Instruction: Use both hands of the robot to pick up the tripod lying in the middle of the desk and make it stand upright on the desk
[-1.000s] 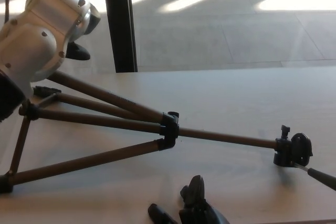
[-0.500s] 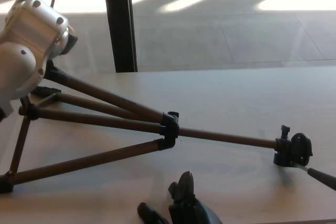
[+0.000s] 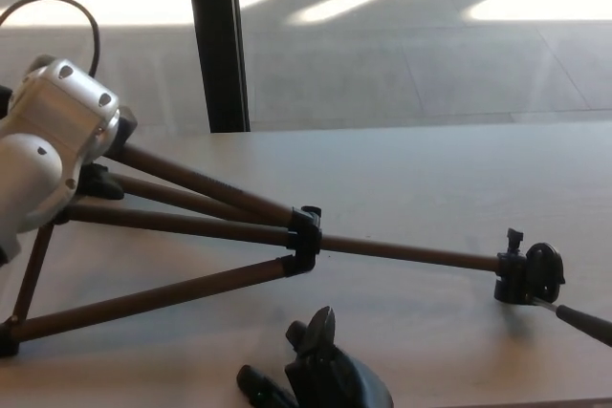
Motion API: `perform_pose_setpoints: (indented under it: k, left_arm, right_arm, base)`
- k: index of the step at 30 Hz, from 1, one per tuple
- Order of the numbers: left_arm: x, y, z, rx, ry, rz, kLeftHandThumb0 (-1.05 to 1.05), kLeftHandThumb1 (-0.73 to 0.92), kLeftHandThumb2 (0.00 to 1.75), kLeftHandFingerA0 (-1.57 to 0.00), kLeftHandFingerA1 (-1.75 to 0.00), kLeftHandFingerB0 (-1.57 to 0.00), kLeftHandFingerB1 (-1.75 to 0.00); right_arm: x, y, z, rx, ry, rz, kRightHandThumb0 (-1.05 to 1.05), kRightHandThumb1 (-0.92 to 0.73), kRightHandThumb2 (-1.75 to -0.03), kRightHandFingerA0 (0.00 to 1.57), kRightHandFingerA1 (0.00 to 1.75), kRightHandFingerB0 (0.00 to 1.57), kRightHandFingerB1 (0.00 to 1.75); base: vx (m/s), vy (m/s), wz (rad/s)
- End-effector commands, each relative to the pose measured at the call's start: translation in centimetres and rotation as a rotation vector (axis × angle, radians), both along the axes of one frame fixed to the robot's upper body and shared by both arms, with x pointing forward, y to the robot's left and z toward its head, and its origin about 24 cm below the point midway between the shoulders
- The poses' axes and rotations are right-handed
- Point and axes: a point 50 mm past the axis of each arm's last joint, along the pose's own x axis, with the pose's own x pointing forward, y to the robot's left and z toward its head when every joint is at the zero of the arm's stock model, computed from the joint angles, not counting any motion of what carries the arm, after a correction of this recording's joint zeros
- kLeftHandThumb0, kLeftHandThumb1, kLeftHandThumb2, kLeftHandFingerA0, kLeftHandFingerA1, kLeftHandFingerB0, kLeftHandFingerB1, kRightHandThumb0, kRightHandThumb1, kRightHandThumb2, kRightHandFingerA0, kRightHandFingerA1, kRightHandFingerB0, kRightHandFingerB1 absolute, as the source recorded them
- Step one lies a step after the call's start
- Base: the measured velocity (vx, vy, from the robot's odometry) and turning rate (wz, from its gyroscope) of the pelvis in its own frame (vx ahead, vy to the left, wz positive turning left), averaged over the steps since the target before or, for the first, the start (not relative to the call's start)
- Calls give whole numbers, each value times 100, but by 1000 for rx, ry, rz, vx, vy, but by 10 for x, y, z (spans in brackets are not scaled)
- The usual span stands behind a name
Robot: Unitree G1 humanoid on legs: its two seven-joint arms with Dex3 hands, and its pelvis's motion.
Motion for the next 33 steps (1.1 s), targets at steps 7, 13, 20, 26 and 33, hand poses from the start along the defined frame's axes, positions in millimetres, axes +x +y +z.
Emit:
perform_pose_setpoints:
  k: [7, 13, 20, 26, 33]
  left_arm:
    - [10, 10, -61, 129, -134, -332, -58, 45, 84, -15, -55, -30, -52]
    - [12, 9, -68, 184, -242, -497, -42, 52, 56, -62, -71, -55, -43]
    - [10, 3, -99, 212, -272, -645, -32, 53, 56, -91, -156, -79, -75]
    - [8, -6, -105, -24, -327, -658, -36, 36, 83, -129, -140, -84, -95]
    - [7, -9, -106, -90, -321, -652, -27, 51, 55, -95, -167, -83, -88]
  right_arm:
    - [-7, 63, 60, 147, 106, 14, -102, -77, -115, 0, 31, 0, 17]
    - [-11, 62, 55, 145, 114, 13, -99, -77, -116, 0, 34, 0, 20]
    - [-22, 55, 52, 198, 139, -24, -103, -78, -113, 0, 24, 0, 14]
    - [-22, 51, 46, 164, 124, -39, -87, -87, -70, 0, 24, 0, 14]
    - [-23, 49, 42, 179, 143, -51, -101, -77, -112, 0, 27, 0, 12]
  base:
    - [0, 0, 0]
    - [0, 0, 0]
    - [0, 0, 0]
    - [0, 0, 0]
    - [0, 0, 0]
